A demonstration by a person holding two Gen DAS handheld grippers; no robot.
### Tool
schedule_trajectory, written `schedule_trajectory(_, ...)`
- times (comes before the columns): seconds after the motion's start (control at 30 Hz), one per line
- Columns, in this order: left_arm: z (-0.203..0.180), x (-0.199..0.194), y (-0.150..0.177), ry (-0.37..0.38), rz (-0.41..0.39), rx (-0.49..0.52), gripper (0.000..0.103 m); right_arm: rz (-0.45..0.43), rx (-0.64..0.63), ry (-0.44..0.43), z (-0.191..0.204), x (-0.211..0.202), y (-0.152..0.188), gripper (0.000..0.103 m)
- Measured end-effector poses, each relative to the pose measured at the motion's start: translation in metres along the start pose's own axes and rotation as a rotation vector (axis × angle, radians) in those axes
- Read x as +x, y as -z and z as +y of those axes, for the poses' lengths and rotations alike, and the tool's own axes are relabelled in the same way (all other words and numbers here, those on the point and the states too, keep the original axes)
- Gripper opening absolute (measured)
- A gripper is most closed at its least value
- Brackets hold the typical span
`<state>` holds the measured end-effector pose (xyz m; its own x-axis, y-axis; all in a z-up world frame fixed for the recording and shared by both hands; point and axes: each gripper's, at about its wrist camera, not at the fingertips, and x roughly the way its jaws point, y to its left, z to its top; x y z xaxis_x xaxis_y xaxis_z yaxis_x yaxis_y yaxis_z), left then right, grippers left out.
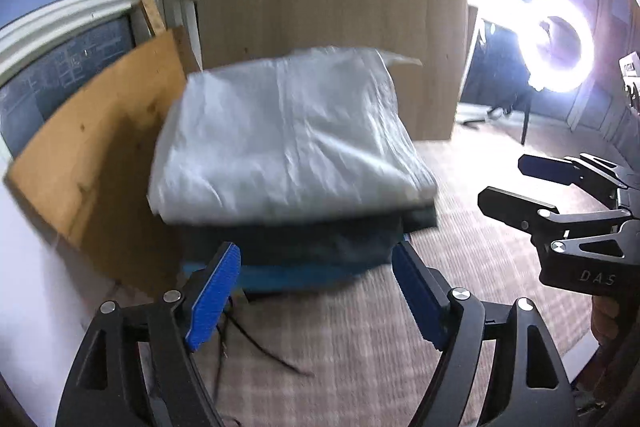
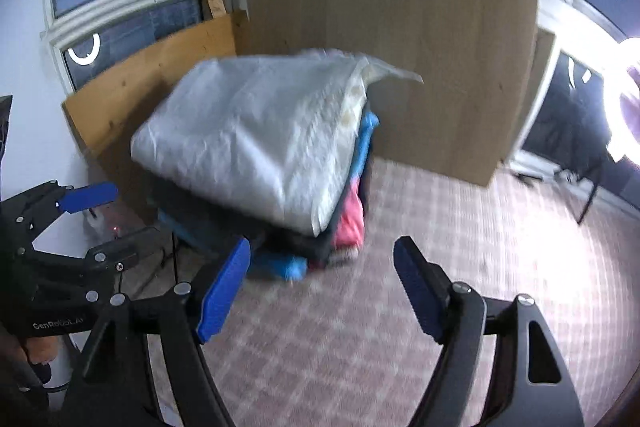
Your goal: Fold clothes
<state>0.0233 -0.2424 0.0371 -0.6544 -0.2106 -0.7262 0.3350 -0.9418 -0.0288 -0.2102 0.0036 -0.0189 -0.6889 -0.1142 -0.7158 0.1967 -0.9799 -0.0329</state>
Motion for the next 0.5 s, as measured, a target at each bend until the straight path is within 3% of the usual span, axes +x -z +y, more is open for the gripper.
schedule_trajectory(0.2,-0.006,-0.002,0.019,-0.011,0.093,-0.079,0.077,0.027,0.064,0.065,-0.012,-0.02,0.035,0.074)
schedule_trajectory(0.5,-0.036,-0.03,0.048,-0.108,0.112,-0.141,0.077,0.012,0.059,0.08,-0.049,-0.063,0.074,0.074)
